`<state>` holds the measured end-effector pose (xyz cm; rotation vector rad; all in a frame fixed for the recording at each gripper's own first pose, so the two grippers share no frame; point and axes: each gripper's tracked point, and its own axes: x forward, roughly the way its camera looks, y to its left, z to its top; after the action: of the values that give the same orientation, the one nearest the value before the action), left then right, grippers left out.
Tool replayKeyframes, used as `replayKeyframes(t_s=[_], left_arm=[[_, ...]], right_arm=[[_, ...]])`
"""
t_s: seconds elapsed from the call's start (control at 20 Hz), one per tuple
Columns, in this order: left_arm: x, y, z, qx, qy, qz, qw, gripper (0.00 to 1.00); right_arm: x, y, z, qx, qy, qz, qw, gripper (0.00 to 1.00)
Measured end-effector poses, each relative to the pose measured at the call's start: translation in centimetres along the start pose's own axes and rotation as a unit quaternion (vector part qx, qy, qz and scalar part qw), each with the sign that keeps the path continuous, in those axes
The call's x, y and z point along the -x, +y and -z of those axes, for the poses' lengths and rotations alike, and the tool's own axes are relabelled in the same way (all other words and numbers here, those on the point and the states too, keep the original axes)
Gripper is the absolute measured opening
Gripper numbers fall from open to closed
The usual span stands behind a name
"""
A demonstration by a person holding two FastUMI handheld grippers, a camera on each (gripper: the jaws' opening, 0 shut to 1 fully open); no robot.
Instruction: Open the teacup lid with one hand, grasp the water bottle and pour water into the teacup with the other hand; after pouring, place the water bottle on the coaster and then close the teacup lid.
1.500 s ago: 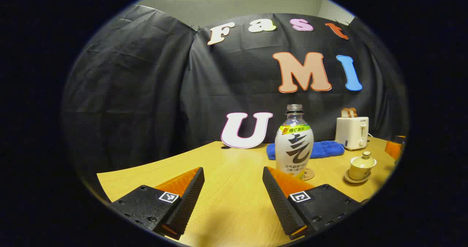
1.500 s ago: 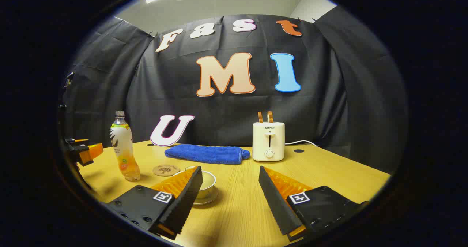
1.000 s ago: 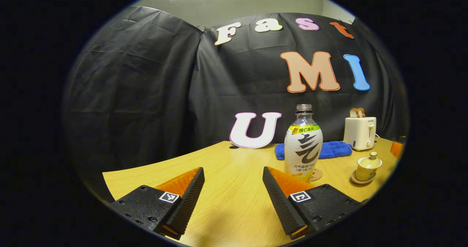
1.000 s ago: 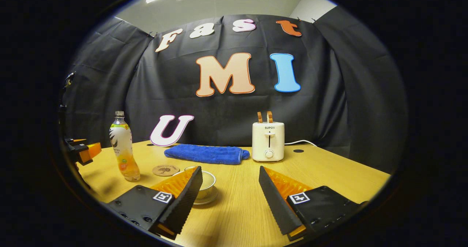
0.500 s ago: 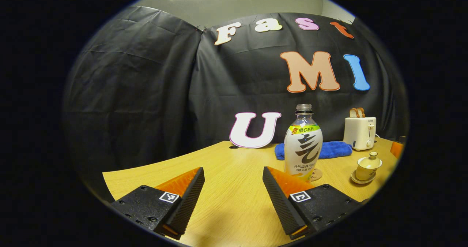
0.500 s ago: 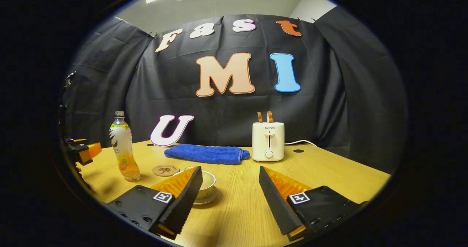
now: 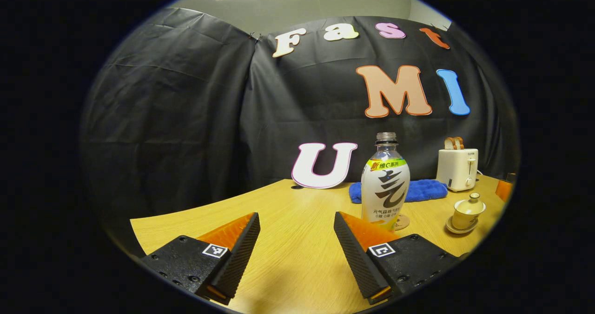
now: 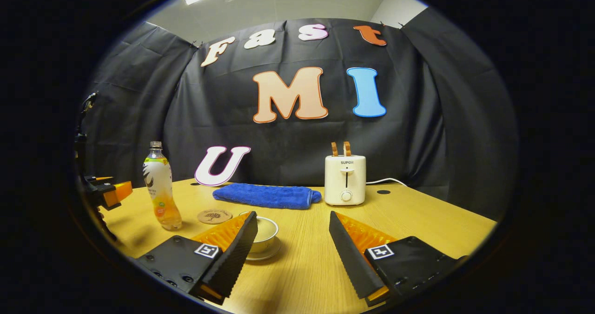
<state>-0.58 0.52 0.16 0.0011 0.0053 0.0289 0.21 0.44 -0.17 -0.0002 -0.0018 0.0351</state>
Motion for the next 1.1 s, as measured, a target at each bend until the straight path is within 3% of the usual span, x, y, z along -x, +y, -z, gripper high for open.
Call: replayKeyframes(t_s=[0.1,0.25,0.5,0.55,0.65,0.85,0.9,1.1], left_arm=[[0.0,0.0,0.0,0.0,0.0,-0.001,1.0,0.94],[0.1,0.1,-0.1,0.0,0.0,-0.001,1.0,0.94],[0.1,0.1,0.0,0.0,0.0,-0.002,1.0,0.94],[0.1,0.1,0.0,0.0,0.0,-0.001,1.0,0.94],[0.0,0.0,0.0,0.0,0.0,-0.002,1.0,0.94],[0.1,0.0,-0.1,0.0,0.0,-0.002,1.0,0.94],[0.1,0.0,0.0,0.0,0.001,-0.002,1.0,0.94],[0.2,0.0,0.0,0.0,0.001,-0.001,1.0,0.94]], right_arm=[[-0.1,0.6,0.0,-0.001,0.0,-0.017,1.0,0.99],[-0.3,2.6,0.1,-0.003,0.002,-0.071,0.997,0.99],[-0.1,4.1,0.2,-0.004,0.007,-0.112,0.994,0.99],[-0.3,4.4,0.2,-0.004,0.007,-0.118,0.993,0.93],[-0.6,4.7,0.2,-0.004,0.007,-0.122,0.993,0.99],[-1.6,5.7,0.5,-0.005,0.013,-0.132,0.991,0.93],[-1.8,5.9,0.6,-0.004,0.015,-0.132,0.991,0.99],[-3.4,7.0,1.3,0.001,0.036,-0.135,0.99,0.99]])
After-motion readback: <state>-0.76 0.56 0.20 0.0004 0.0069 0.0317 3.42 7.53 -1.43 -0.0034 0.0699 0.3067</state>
